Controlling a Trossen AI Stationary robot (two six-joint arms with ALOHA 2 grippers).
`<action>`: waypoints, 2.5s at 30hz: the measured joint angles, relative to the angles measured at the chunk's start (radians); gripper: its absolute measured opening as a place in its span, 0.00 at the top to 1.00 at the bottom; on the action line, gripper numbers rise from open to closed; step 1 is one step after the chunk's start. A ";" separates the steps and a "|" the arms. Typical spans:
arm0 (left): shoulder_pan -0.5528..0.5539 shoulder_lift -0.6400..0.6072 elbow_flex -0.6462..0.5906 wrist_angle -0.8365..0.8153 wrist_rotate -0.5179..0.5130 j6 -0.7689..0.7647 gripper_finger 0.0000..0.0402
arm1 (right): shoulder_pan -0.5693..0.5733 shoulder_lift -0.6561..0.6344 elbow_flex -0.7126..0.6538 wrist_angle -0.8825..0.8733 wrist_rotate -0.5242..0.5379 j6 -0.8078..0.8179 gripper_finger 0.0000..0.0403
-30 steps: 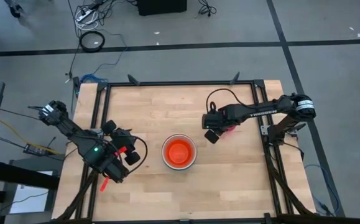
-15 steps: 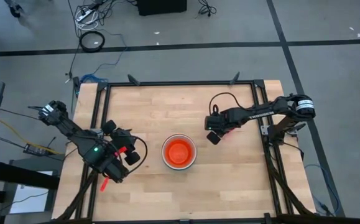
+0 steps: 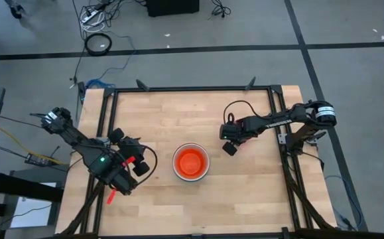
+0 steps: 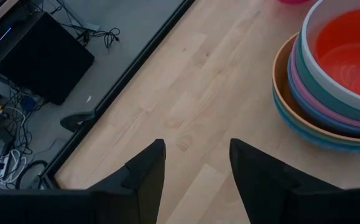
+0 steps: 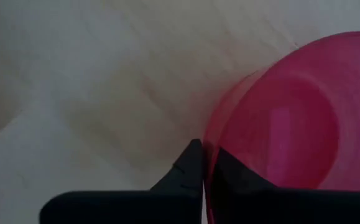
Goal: Nest bowls inside each other
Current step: Stack the red bowl on top of the orange bowl, then return to Home Position
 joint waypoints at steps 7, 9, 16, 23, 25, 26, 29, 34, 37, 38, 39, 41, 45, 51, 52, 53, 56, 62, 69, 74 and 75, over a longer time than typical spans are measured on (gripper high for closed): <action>0.000 0.000 0.000 0.000 0.000 0.000 0.53 | 0.092 0.000 0.147 -0.112 0.039 0.009 1.00; 0.000 0.000 0.000 0.000 0.000 0.000 0.53 | 0.140 0.000 0.223 -0.153 0.081 0.022 1.00; 0.000 0.000 0.000 -0.003 -0.002 -0.003 0.53 | 0.337 -0.001 0.513 -0.226 0.266 0.017 1.00; 0.000 0.000 0.000 -0.002 -0.014 -0.003 0.53 | 0.467 -0.002 0.639 0.033 0.302 -0.118 1.00; 0.000 0.000 0.000 -0.002 -0.014 -0.003 0.53 | 0.486 0.003 0.639 0.116 0.283 -0.153 1.00; 0.000 0.000 0.000 -0.002 -0.014 -0.003 0.53 | 0.493 0.009 0.639 0.148 0.274 -0.166 1.00; 0.000 0.000 0.000 -0.002 -0.014 -0.003 0.53 | 0.506 0.038 0.639 0.209 0.258 -0.193 1.00; 0.000 0.000 0.000 -0.002 -0.015 -0.002 0.53 | 0.499 0.107 0.639 0.228 0.220 -0.194 1.00; 0.000 0.000 0.000 -0.002 -0.015 -0.002 0.53 | 0.490 0.141 0.639 0.227 0.213 -0.194 1.00; 0.000 0.000 0.000 -0.002 -0.015 -0.001 0.53 | 0.485 0.151 0.639 0.227 0.203 -0.194 1.00; 0.000 0.000 0.000 -0.002 -0.014 -0.001 0.53 | 0.480 0.160 0.639 0.230 0.193 -0.193 1.00; 0.000 0.000 0.000 -0.002 -0.015 -0.001 0.53 | 0.474 0.181 0.639 0.225 0.179 -0.190 1.00; 0.000 0.000 0.000 -0.002 -0.015 0.000 0.53 | 0.463 0.210 0.639 0.225 0.143 -0.188 1.00; 0.000 0.000 0.000 -0.002 -0.015 0.000 0.53 | 0.461 0.227 0.639 0.224 0.110 -0.182 1.00; 0.000 0.000 0.000 -0.001 -0.015 0.000 0.53 | 0.460 0.228 0.639 0.220 0.094 -0.181 1.00; 0.000 0.000 0.000 -0.002 -0.015 0.000 0.53 | 0.460 0.230 0.638 0.221 0.065 -0.180 1.00; 0.000 0.000 0.000 0.000 -0.015 0.000 0.53 | 0.456 0.232 0.639 0.211 -0.022 -0.180 0.98; 0.000 0.000 0.000 0.001 -0.014 0.000 0.53 | 0.458 0.233 0.639 0.180 -0.037 -0.162 0.87; 0.000 0.000 0.000 0.001 -0.015 0.000 0.53 | 0.458 0.232 0.639 0.100 -0.037 -0.097 0.71; 0.000 0.000 0.000 0.001 -0.014 0.000 0.53 | 0.483 0.232 0.649 0.084 -0.036 -0.083 0.69; 0.000 0.000 0.000 0.001 -0.014 0.000 0.53 | 0.490 0.232 0.658 0.072 -0.038 -0.079 0.69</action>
